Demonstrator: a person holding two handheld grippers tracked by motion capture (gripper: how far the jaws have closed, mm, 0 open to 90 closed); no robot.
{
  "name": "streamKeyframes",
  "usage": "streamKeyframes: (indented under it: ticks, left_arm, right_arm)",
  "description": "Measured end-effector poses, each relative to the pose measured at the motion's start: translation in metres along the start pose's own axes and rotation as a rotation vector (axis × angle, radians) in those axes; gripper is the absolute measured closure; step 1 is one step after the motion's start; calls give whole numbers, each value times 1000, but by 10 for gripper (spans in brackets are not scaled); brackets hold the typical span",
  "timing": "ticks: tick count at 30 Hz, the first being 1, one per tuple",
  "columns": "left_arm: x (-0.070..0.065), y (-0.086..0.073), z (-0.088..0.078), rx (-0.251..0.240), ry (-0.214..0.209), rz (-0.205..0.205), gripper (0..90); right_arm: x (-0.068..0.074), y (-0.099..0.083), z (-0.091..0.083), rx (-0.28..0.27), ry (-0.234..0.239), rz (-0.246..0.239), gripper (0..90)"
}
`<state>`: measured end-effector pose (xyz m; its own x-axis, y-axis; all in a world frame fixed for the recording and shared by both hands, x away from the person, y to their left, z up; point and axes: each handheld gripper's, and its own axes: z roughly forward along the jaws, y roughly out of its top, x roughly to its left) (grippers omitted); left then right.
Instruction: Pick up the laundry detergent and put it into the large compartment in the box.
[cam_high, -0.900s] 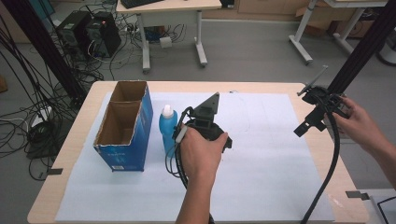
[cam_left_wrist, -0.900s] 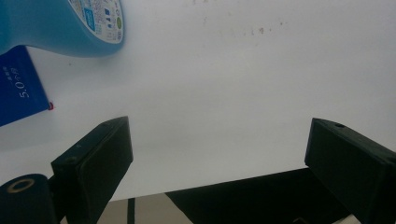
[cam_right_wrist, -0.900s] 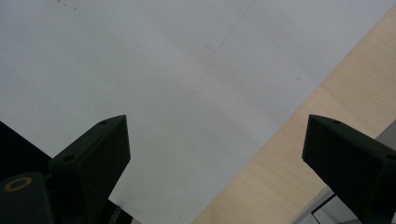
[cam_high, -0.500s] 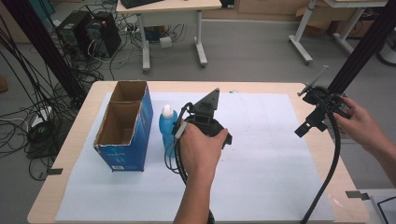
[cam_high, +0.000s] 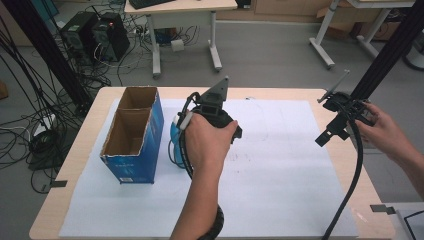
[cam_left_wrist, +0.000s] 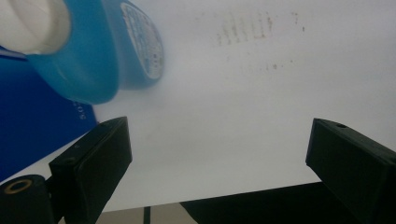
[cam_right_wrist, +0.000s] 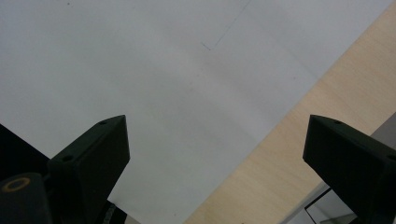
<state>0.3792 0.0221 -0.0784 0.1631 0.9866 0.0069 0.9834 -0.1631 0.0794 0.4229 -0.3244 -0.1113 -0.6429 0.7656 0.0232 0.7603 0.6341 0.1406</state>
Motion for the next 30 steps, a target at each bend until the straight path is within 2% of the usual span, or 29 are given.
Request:
streamKeyframes:
  ticks: [7,14,18,27,30]
  left_arm:
    - [10,6,-16,-35,12,-10,73]
    - [23,14,-23,-42,29,-30,72]
    - [31,14,-30,-80,38,-45,72]
    - [41,21,-40,-94,44,-62,71]
    - [43,24,-41,-91,58,-66,70]
  right_arm:
    - [4,7,1,5,-13,-13,71]
    - [5,10,-1,2,-17,-22,71]
    - [6,11,-3,5,-12,-30,69]
    - [10,12,-4,8,-4,-46,68]
    - [13,13,-6,10,-14,-63,66]
